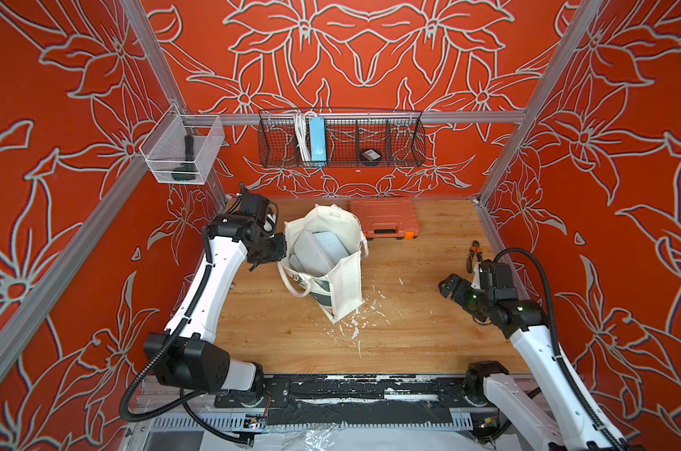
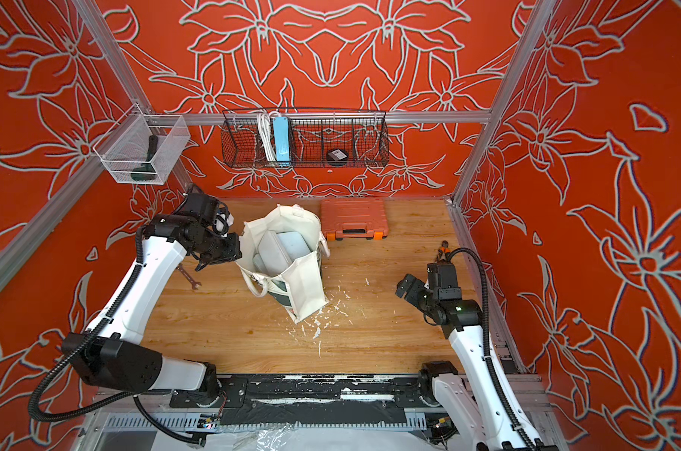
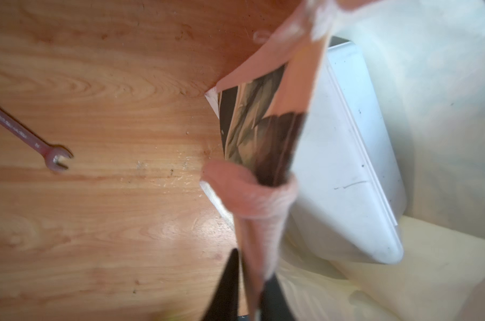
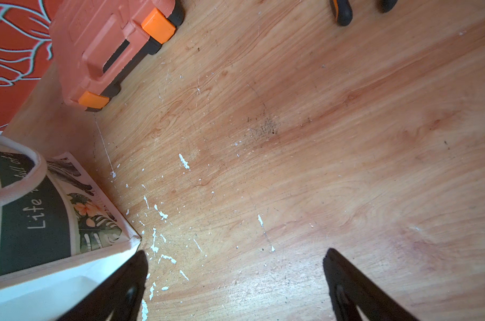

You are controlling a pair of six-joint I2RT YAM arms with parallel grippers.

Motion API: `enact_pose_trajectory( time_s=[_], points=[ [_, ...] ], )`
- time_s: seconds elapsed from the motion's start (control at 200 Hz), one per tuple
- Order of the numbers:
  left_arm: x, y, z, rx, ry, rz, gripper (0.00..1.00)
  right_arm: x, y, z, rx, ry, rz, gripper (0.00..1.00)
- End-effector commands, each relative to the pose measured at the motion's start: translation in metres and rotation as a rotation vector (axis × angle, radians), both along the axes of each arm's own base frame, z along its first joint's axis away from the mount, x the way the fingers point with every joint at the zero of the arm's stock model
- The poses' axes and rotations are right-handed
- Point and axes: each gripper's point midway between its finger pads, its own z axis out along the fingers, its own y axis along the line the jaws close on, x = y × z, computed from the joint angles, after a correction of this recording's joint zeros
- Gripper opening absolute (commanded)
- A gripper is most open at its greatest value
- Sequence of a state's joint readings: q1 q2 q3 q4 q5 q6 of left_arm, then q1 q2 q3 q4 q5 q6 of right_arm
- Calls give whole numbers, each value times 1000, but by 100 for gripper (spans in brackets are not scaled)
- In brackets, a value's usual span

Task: Take out the pencil case from the canvas bag
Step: Adjust the canvas bag at the center of the board.

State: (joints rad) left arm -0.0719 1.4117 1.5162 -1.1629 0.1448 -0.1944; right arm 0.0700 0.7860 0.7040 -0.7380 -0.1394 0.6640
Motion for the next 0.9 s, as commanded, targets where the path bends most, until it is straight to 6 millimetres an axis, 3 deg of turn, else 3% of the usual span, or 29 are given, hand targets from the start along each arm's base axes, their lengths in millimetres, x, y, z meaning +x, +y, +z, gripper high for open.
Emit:
enact_pose_trajectory(
  time_s=[0.0,0.25,0.465,0.821,0.896],
  points=[
    [8,10,1,56,-25,20,0,-2,1,6,-1,4,1,99],
    [32,16,20,105,-98,6,0,-4,-3,6,-21,5,-20,99],
    [66,29,37,167,-166,32,0,-4,2,-2,-5,21,1,98],
    [130,52,40,196,-139,61,0,0,6,-5,-2,31,16,99],
    [135,55,44,197,-126,62,21,0,6,-5,-4,32,19,99]
  ],
)
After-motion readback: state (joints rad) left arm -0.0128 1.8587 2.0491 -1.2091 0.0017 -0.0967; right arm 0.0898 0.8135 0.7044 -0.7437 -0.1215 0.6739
